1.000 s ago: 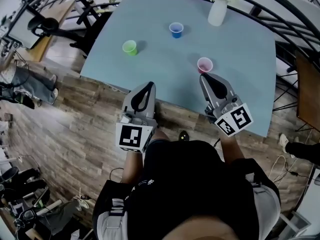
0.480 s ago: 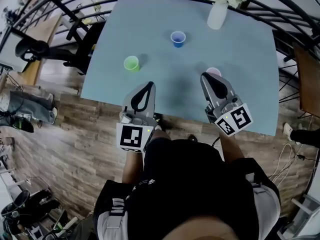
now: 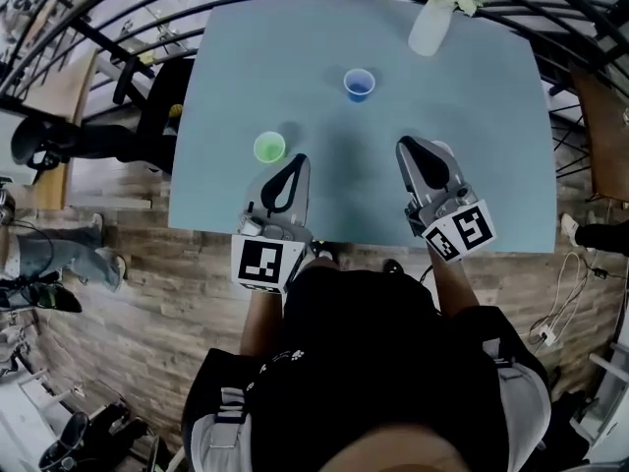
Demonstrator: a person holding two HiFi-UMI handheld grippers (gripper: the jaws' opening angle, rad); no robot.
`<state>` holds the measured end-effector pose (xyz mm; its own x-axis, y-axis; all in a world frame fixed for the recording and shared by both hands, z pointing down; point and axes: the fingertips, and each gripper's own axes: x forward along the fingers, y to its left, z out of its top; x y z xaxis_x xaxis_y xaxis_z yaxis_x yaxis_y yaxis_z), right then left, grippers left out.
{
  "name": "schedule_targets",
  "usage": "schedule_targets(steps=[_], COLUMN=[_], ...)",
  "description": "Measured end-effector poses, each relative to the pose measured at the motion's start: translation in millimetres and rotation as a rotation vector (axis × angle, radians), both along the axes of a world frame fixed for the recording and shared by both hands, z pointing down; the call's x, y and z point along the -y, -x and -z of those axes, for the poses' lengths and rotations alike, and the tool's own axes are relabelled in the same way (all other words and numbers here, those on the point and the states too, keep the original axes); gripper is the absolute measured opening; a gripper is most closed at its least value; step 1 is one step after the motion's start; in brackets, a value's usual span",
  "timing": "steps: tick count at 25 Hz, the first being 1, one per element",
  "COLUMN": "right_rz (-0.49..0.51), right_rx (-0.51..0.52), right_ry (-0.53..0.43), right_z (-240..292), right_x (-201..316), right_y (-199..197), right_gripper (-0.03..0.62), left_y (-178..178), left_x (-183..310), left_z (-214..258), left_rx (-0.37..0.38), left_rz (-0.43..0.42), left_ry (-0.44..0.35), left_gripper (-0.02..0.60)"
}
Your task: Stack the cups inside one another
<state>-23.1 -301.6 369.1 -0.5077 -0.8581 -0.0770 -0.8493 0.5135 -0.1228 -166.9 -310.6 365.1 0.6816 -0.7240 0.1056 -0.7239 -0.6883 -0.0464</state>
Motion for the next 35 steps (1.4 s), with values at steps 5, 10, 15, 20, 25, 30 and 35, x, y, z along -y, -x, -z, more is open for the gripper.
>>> schedule_targets(steps=[5,10,15,20,25,30,35], right_rz=[-0.13,-0.294,-0.462,-0.556,-0.624,-0.633,-0.618], right_rx=[-0.012,-0.03,-0.048,-0.063,-0.093,-0.11,-0.132], right_ry=[0.019,0.04,0.067,0.11,0.143,0.179,0.23], right_z=[-14,-23,-36,-52,-67,-86,-110], right_x=[15,13,-7,-23,-35,-37,-33], right_y=[0,-16,-37,-66,-97,-115,-129], right_gripper=[0.023,0.04,0.046,0.064,0.093,0.153,0.239], left_y=[2,-4,-17,-32,-51,-61,-67], left_x=[26,42,48,47,39,34,32], left_z=[-9,-16,-22,-23,-20,-19,-18], left_rx=[-0.006,-0.002,-0.018,0.006,0.004,0.017,0.04], left_rz=[-0.103,-0.219,-0.327,-0.378,-0.401,-0.381,-0.342], left_ry=[0.014,0.026,0.052,0.057,0.048,0.049,0.048], left_gripper=[-0.009,-0.008,-0.009,-0.009,-0.009,-0.009,-0.009])
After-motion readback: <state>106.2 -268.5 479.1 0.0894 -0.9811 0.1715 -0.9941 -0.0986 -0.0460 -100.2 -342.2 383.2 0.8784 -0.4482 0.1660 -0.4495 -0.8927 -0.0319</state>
